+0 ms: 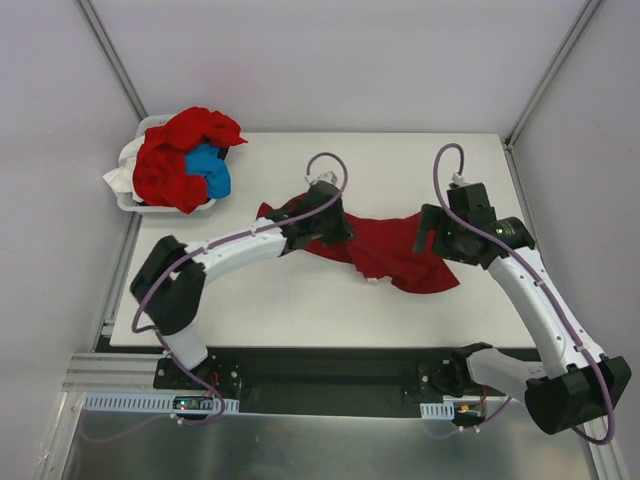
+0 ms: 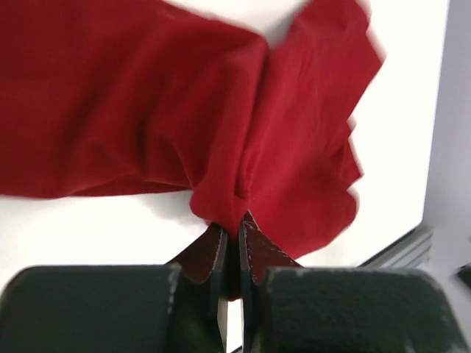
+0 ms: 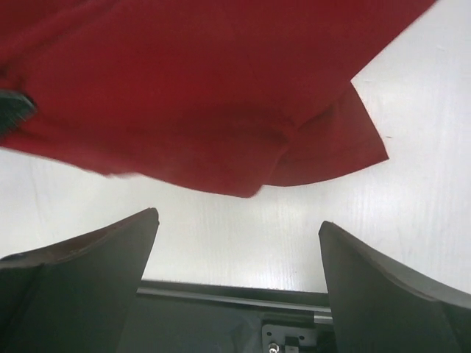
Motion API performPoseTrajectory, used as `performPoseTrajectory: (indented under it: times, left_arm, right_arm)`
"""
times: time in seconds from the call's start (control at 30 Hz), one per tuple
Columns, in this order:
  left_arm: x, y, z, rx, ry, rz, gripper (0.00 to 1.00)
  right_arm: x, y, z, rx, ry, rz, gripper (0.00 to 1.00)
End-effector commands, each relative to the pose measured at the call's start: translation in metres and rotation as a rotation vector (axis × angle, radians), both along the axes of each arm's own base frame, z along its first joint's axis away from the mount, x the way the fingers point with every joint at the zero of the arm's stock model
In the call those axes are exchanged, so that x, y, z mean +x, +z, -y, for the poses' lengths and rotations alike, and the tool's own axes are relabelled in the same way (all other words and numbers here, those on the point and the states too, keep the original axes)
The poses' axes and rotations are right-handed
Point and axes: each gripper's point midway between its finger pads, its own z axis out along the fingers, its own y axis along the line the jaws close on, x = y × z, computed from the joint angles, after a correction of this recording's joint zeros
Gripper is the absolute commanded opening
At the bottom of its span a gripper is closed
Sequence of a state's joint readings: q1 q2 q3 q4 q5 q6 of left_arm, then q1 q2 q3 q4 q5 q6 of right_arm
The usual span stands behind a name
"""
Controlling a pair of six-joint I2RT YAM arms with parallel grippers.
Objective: Fold and stack the t-shirts
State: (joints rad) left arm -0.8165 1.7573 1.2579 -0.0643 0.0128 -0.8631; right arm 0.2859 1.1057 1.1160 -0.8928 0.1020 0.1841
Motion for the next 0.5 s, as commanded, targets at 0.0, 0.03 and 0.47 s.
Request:
performPoseTrajectory:
  times: [0.0,0.03,0.47]
  left_arm:
    - [0.023,0.090,-0.094,-0.051,0.303,0.185,0.00]
    - [0.026,0.102,-0.117,-0.012,0.384,0.248,0.00]
    - [-0.004,0.214,-0.122,0.054,0.194,0.498,0.00]
  right_arm:
    - [0.011,0.020,-0.058,0.024,0.213,0.144,0.96]
    - [0.012,0.025,-0.072,0.047,0.261,0.178,0.96]
    - [0.039,0.097,-0.105,0.045,0.204,0.315,0.96]
